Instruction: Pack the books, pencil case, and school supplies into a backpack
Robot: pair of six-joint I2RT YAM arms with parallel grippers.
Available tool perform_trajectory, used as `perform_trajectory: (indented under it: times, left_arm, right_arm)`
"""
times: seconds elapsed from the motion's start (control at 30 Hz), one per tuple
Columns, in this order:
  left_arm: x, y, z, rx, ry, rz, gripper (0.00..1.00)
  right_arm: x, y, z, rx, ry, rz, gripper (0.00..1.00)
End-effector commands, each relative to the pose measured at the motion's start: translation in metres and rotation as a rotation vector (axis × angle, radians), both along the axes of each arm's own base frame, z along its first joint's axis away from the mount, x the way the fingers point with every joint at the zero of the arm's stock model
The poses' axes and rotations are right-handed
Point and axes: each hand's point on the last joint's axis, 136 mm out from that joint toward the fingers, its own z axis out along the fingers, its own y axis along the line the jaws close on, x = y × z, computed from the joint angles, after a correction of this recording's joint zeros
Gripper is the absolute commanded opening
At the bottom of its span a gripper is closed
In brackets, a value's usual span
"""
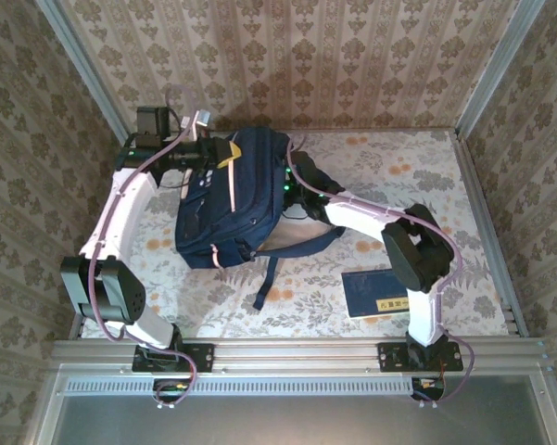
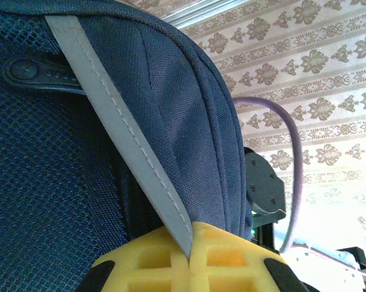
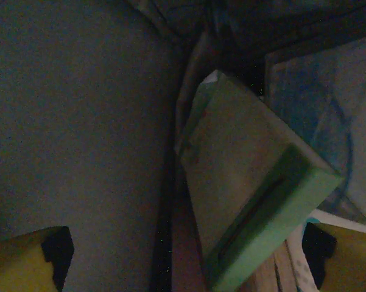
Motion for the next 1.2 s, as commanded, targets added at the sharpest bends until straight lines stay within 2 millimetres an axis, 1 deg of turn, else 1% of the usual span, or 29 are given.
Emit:
perform_trajectory:
  times: [0.0, 0.1, 0.13, 0.23, 0.33, 0.4, 0.43, 0.47, 0.53, 0.57, 0.6, 0.63, 0.67, 0.77, 0.87, 0.9, 0.97, 1.0, 1.07, 1.17]
  left_arm:
    - [-0.005, 0.012, 0.045, -0.024, -0.181, 0.014, 0.0]
    - [0.001, 0.024, 0.031, 0.051, -0.172, 0.074, 0.0]
    - [0.002, 0.028, 0.026, 0.078, -0.171, 0.094, 0.0]
    - [0.008, 0.039, 0.014, 0.158, -0.182, 0.16, 0.0]
    - [0.016, 0.047, -0.005, 0.229, -0.167, 0.214, 0.0]
    - [0.023, 0.052, -0.021, 0.279, -0.147, 0.25, 0.0]
    - [0.026, 0.052, -0.03, 0.309, -0.143, 0.262, 0.0]
    - [0.029, 0.051, -0.04, 0.34, -0.133, 0.273, 0.05]
    - [0.035, 0.045, -0.055, 0.38, -0.114, 0.276, 0.13]
    - [0.036, 0.036, -0.062, 0.381, -0.107, 0.26, 0.18]
    - [0.036, 0.029, -0.066, 0.381, -0.101, 0.245, 0.22]
    - [0.035, 0.02, -0.07, 0.385, -0.098, 0.226, 0.29]
    - [0.033, 0.01, -0.073, 0.392, -0.1, 0.208, 0.34]
    - [0.026, -0.011, -0.074, 0.412, -0.123, 0.173, 0.45]
    - [0.011, -0.038, -0.073, 0.418, -0.149, 0.12, 0.52]
    - [0.006, -0.048, -0.072, 0.418, -0.163, 0.101, 0.54]
    - [-0.014, -0.083, -0.074, 0.423, -0.19, 0.021, 0.56]
    - [-0.02, -0.096, -0.075, 0.422, -0.195, -0.011, 0.57]
    - [-0.035, -0.126, -0.083, 0.411, -0.19, -0.088, 0.59]
    - [-0.054, -0.163, -0.101, 0.382, -0.158, -0.18, 0.6]
  right_arm:
    - [-0.014, -0.023, 0.008, -0.045, -0.025, 0.035, 0.99]
    - [-0.026, -0.042, 0.014, -0.109, -0.059, 0.032, 0.99]
    - [-0.03, -0.05, 0.013, -0.149, -0.06, 0.02, 0.99]
    - [-0.04, -0.08, 0.003, -0.284, -0.03, -0.056, 0.98]
    - [-0.052, -0.113, -0.001, -0.392, -0.011, -0.148, 0.99]
    - [-0.061, -0.143, -0.005, -0.47, 0.001, -0.249, 0.99]
    - [-0.066, -0.168, -0.008, -0.521, 0.03, -0.357, 0.99]
    - [-0.072, -0.192, -0.009, -0.575, 0.05, -0.457, 0.99]
    - [-0.086, -0.228, -0.005, -0.649, 0.057, -0.573, 1.0]
    - [-0.095, -0.245, -0.006, -0.69, 0.064, -0.623, 0.99]
    - [-0.103, -0.257, -0.008, -0.72, 0.07, -0.651, 1.0]
    - [-0.117, -0.275, -0.011, -0.769, 0.085, -0.693, 1.0]
    - [-0.128, -0.29, -0.013, -0.796, 0.095, -0.731, 1.0]
    - [-0.161, -0.322, -0.031, -0.854, 0.152, -0.797, 1.0]
    - [-0.194, -0.349, -0.052, -0.874, 0.257, -0.854, 1.0]
    - [-0.202, -0.355, -0.057, -0.872, 0.291, -0.869, 0.99]
    - [-0.221, -0.368, -0.071, -0.863, 0.387, -0.898, 1.0]
    - [-0.229, -0.372, -0.078, -0.85, 0.429, -0.907, 1.0]
    - [-0.246, -0.377, -0.093, -0.822, 0.527, -0.923, 1.0]
    - [-0.264, -0.379, -0.11, -0.781, 0.607, -0.948, 1.0]
